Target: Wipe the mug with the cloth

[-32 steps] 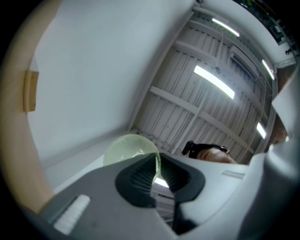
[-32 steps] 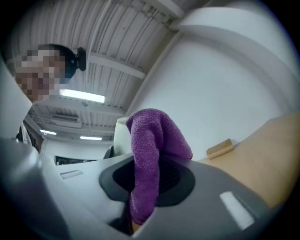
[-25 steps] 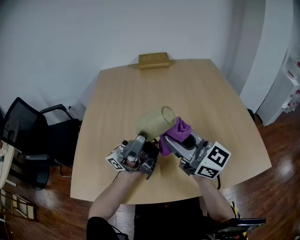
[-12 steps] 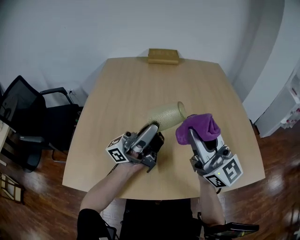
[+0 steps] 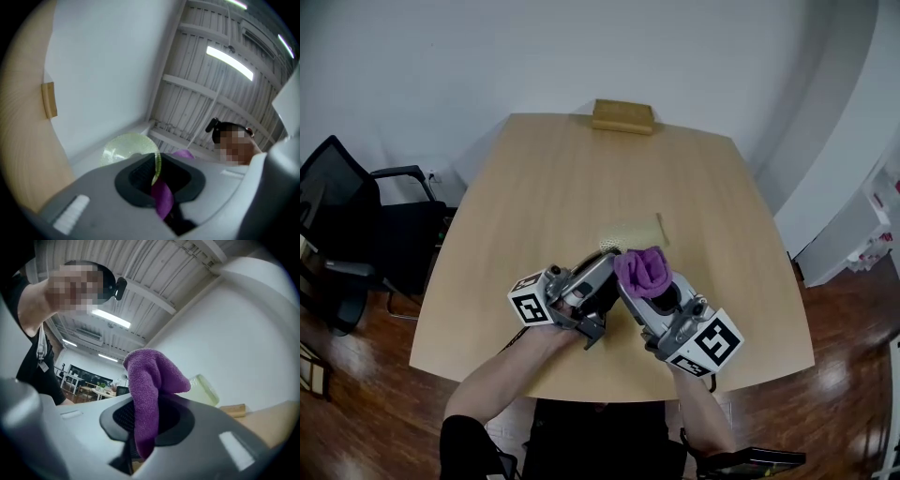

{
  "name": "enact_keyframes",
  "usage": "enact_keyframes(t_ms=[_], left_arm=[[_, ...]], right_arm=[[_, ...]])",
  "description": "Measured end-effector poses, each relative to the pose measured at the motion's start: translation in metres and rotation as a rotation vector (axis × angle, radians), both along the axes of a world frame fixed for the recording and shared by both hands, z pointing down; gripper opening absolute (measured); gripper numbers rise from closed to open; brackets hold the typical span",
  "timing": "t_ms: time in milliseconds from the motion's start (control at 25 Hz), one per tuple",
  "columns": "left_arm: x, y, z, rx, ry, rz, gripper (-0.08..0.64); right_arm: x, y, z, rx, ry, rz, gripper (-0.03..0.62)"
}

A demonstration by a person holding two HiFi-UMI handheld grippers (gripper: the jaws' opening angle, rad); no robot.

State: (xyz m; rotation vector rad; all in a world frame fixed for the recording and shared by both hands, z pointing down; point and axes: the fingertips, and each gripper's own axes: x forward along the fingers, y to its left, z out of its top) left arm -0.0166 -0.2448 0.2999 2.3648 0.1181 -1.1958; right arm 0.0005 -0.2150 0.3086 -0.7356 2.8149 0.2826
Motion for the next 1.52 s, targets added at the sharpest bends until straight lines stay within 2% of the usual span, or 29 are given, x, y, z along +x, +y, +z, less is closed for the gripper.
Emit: enact_keyframes(t_ms=[80,160,320,400,480,680,800,880,960,1080,1160,1200,1320,1440,1520], left_arm=[[-0.005,-0.002,-0.003,-0.006,0.029,-0.003,0.043],[-0.007,-0.001,-0.006,-0.011,0.051,-0.002,0.043],[-0.007,-0.004,-0.005,-0.036,0.067,0.013,0.043],[-0.008,-0.004,-0.006,-0.038,0.073,0.02,0.043],[-0.008,-0.001,-0.008,-0.033,0.079,0.028,0.043],[-0.007,0.002,-0.009,-0.018,0.081,0.038,0.048],[-0.004,0.002,-0.01,0.032,0.016,0.005,0.041],[-0.002,0.003,-0.01,0.062,-0.032,-0.04,0.043],[0.005,0.006,-0.009,0.112,-0.106,-0.105,0.041],[0.019,0.008,-0.004,0.184,-0.231,-0.199,0.041],[0.023,0.006,-0.001,0.203,-0.273,-0.234,0.041],[0.024,0.007,0.0,0.213,-0.29,-0.247,0.041],[0.03,0.011,0.003,0.248,-0.328,-0.268,0.041],[0.039,0.018,0.006,0.289,-0.365,-0.267,0.044],[0.043,0.02,0.009,0.312,-0.397,-0.27,0.048]], right_arm=[[-0.004,0.002,0.008,-0.06,-0.007,-0.066,0.057],[0.005,0.003,0.008,-0.066,-0.022,-0.053,0.057],[0.067,-0.002,-0.035,0.074,-0.146,0.182,0.057],[0.085,-0.006,-0.049,0.101,-0.19,0.23,0.057],[0.076,-0.012,-0.041,0.069,-0.163,0.195,0.057],[0.01,-0.008,0.01,-0.047,0.019,0.004,0.057],[-0.01,-0.005,0.026,-0.079,0.113,-0.065,0.057],[-0.003,-0.004,0.024,-0.087,0.116,-0.06,0.057],[0.02,-0.003,0.008,-0.078,0.046,-0.013,0.057],[0.075,-0.007,-0.039,-0.021,-0.15,0.128,0.057],[0.103,-0.006,-0.064,0.026,-0.235,0.205,0.057],[0.11,-0.005,-0.071,0.043,-0.248,0.227,0.057],[0.105,-0.01,-0.066,0.036,-0.207,0.244,0.057],[0.084,-0.022,-0.041,-0.039,-0.15,0.221,0.057],[0.07,-0.025,-0.028,-0.083,-0.144,0.188,0.057]])
